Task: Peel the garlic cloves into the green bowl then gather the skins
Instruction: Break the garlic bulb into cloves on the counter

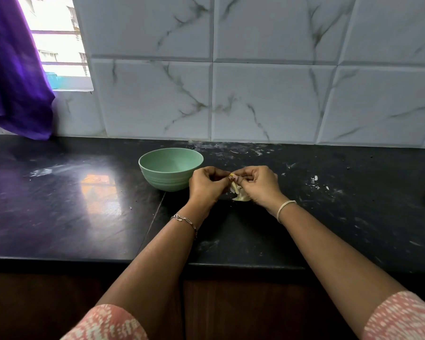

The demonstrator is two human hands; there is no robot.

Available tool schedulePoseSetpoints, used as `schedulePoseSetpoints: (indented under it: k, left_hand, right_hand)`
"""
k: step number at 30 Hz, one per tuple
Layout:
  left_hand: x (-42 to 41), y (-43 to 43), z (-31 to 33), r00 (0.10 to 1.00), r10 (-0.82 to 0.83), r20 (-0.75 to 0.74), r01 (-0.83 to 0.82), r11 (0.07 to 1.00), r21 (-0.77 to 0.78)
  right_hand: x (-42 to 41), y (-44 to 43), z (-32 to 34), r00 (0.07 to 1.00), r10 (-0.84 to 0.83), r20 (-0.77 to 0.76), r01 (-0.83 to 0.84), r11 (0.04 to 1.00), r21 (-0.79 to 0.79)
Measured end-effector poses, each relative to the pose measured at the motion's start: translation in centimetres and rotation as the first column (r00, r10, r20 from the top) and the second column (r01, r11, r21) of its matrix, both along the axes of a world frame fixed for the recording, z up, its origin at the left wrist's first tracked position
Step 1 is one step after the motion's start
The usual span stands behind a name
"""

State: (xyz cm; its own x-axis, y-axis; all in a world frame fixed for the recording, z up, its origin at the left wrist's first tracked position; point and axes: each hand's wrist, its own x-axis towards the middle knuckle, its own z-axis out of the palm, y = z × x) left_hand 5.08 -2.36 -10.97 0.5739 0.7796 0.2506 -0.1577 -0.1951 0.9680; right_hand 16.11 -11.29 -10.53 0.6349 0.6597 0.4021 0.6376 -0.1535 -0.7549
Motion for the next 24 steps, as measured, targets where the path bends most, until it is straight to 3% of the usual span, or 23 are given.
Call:
schedulePoseSetpoints:
  k: [2, 4, 11, 19, 24]
  left_hand:
    - [-0.13, -0.21, 0.23, 1.0, -0.019, 0.025, 0.021, 0.999, -0.049]
    - [-0.21, -0.26, 0.34, 0.999, -0.025, 0.034, 0.027, 0.998, -0.062]
    - [-0.02, 0.02, 0.28, 1.0, 0.009, 0.009, -0.009, 0.999, 0.031]
    - [-0.21, 0.05, 0.41, 1.0, -0.006, 0.02, 0.004, 0.997, 0.071]
    - [-0.39, -0.15, 0.72, 0.996, -0.062, 0.057, 0.062, 0.998, -0.001]
  right_hand:
    - [-0.51, -0.08, 0.4, 0.988, -0.064, 0.14, 0.069, 0.997, -0.037]
    - [-0.62, -0.13, 0.57, 0.985, -0.064, 0.158, 0.071, 0.997, -0.038]
    - [-0.14, -0.22, 0.07, 0.964, 0.129, -0.232, -0.107, 0.989, 0.103]
    - [-0.19, -0.73, 0.57, 0.887, 0.254, -0.386, -0.184, 0.96, 0.209]
    - [0.01, -0.99, 0.87, 0.862, 0.29, -0.415, -0.208, 0.95, 0.233]
